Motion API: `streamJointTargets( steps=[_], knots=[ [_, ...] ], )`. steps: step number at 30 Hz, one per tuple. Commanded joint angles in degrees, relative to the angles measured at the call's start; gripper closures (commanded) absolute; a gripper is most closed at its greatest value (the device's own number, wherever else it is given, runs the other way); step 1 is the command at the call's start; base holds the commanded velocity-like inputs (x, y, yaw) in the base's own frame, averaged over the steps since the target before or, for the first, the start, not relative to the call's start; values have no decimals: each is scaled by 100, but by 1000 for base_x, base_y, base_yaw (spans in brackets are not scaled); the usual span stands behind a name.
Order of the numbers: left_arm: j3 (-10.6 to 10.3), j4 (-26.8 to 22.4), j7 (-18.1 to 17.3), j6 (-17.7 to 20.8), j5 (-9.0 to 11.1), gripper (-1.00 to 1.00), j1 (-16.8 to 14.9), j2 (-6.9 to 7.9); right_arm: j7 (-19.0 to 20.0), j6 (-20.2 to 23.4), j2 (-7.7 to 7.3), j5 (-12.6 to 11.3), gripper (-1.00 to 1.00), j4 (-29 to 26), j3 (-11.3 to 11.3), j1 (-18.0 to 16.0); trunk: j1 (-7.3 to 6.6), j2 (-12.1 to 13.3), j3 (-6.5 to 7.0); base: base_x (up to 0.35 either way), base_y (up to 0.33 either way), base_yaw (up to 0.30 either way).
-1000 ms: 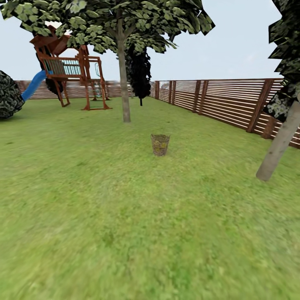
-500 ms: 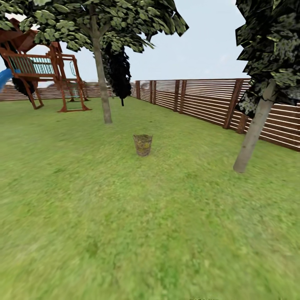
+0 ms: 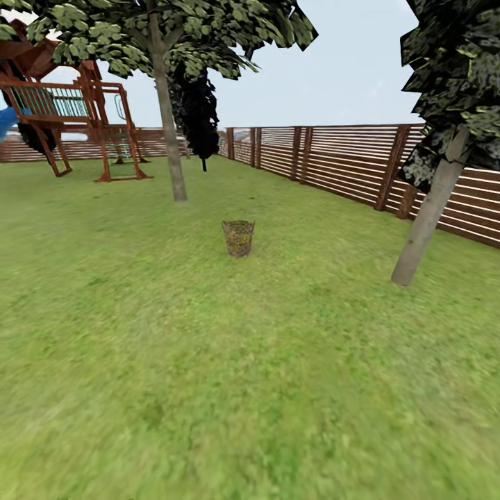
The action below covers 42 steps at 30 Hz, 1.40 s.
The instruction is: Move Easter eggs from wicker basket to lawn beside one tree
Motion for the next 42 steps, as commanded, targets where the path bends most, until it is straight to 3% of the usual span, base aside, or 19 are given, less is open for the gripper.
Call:
streamJointTargets(
  steps=[1,25,27,28,42],
  knots=[
    [2,-6,-10,-2,5,-100,3,0,-1,-23,1,2,-100,5,-2,-2,1,-2,-13,84,0,138],
    [11,-14,-10,-3,5,-100,1,0,2,-32,-25,24,-100,9,24,-2,1,-2,-173,22,0,137],
    [15,-10,-10,-3,12,-100,2,6,3,-32,-4,238,-100,12,123,-2,1,-2,-173,71,0,1],
    [12,-7,-10,-2,13,-100,4,14,-1,-32,-7,384,-100,10,167,-2,1,-2,-173,298,0,0],
    [11,-6,-10,-2,13,-100,0,9,1,-32,-31,392,-100,9,174,-2,1,-2,-173,324,0,0]
  ],
)
